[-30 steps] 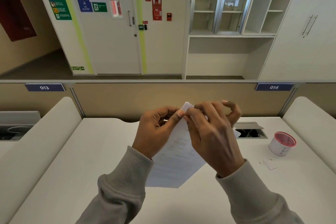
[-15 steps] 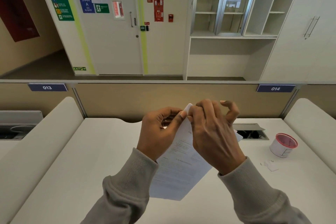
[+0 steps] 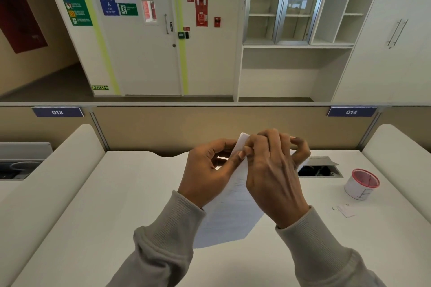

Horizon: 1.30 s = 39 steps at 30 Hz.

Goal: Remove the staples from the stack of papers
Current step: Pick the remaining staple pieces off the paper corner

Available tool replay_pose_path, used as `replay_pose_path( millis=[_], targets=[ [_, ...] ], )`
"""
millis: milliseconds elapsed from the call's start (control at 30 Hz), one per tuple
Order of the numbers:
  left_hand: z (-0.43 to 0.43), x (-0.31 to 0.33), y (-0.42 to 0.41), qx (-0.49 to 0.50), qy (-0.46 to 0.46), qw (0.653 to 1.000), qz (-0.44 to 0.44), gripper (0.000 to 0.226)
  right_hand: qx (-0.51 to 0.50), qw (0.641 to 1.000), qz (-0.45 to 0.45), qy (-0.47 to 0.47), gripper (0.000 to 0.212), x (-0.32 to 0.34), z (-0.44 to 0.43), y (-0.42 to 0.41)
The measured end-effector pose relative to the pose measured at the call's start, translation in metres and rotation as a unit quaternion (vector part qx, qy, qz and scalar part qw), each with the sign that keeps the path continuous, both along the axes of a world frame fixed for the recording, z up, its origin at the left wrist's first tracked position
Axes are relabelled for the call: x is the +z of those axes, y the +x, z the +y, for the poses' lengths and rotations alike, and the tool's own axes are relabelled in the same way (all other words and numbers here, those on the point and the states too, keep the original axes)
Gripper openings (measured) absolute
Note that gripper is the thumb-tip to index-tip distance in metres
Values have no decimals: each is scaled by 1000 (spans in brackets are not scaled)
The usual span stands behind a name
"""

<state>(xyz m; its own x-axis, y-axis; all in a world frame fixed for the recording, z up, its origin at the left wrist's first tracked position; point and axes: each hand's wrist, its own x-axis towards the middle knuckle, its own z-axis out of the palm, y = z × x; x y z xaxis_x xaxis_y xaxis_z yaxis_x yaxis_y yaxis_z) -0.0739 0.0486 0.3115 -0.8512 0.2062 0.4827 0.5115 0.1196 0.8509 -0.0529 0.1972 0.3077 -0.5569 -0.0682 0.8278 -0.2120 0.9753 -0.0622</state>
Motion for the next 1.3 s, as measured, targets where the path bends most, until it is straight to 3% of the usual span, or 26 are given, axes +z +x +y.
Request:
replay_pose_path(
  millis=[233,400,633,933,1167,1300],
  targets=[
    [14,-8,0,85,-34,987,136,25,-49,984,-32,-167,13,-2,-19,5],
    [18,-16,-5,123,-50,976,175,29,-31,972,-47,-230,11,0,-22,2],
    [18,-15,-8,128,-53,976,169,29,-13,978,-26,-207,16,-3,-15,3],
    [23,-17,-10,134,-40,976,169,25,-32,994,-30,-96,20,0,-4,-10],
    [29,-19,-14,144,-41,973,173,27,-7,977,-51,-206,20,-5,-5,-15],
    [32,-17,-19,154,-41,971,177,26,-40,984,-32,-173,14,-3,-6,-15]
  ],
)
